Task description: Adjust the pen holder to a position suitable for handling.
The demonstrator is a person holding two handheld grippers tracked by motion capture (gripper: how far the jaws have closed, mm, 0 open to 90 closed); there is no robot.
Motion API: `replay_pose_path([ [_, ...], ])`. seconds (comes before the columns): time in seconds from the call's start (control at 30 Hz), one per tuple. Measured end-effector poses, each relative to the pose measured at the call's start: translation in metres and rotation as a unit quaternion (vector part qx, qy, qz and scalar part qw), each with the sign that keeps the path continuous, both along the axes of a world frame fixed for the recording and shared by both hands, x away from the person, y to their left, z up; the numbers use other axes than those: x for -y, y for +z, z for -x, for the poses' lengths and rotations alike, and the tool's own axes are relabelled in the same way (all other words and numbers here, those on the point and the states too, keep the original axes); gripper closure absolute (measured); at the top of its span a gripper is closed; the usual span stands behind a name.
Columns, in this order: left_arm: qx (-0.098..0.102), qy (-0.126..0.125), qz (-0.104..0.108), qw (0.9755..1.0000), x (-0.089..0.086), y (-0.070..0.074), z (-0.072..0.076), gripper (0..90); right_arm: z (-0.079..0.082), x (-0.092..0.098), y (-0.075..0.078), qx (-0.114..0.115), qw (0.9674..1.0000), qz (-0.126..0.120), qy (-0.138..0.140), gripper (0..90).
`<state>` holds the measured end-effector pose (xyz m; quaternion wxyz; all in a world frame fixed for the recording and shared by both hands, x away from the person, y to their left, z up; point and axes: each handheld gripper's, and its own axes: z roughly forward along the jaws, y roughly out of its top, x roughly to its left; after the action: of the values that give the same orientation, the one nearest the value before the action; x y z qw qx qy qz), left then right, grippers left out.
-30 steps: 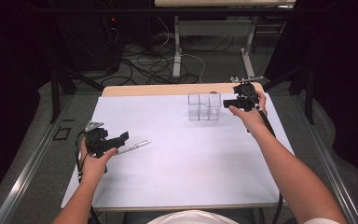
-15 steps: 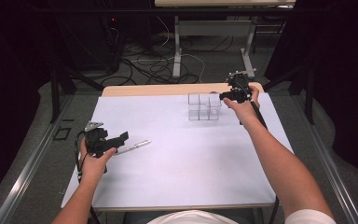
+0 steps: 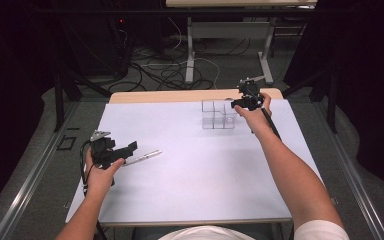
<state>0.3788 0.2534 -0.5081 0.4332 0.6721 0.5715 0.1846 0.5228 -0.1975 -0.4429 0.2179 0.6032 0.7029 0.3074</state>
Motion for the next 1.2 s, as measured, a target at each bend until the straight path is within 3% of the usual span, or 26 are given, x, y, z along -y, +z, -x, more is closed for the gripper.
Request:
replay_pose_path([
  [0.7,0.001,0.004,0.003,1.0000,0.000,-0.002,0.000,8.6,-0.020,-0.002,-0.027,-0.059,0.9979,-0.008,-0.027,59.6],
  [0.87,-0.002,0.006,0.004,1.0000,0.000,-0.002,0.000,8.8,-0.023,0.000,-0.032,-0.066,0.9971,-0.005,-0.036,60.8],
  [1.2,-0.001,0.006,0.005,1.0000,0.000,-0.003,0.000,9.2,-0.025,-0.003,-0.037,-0.064,0.9972,0.005,-0.037,73.2],
])
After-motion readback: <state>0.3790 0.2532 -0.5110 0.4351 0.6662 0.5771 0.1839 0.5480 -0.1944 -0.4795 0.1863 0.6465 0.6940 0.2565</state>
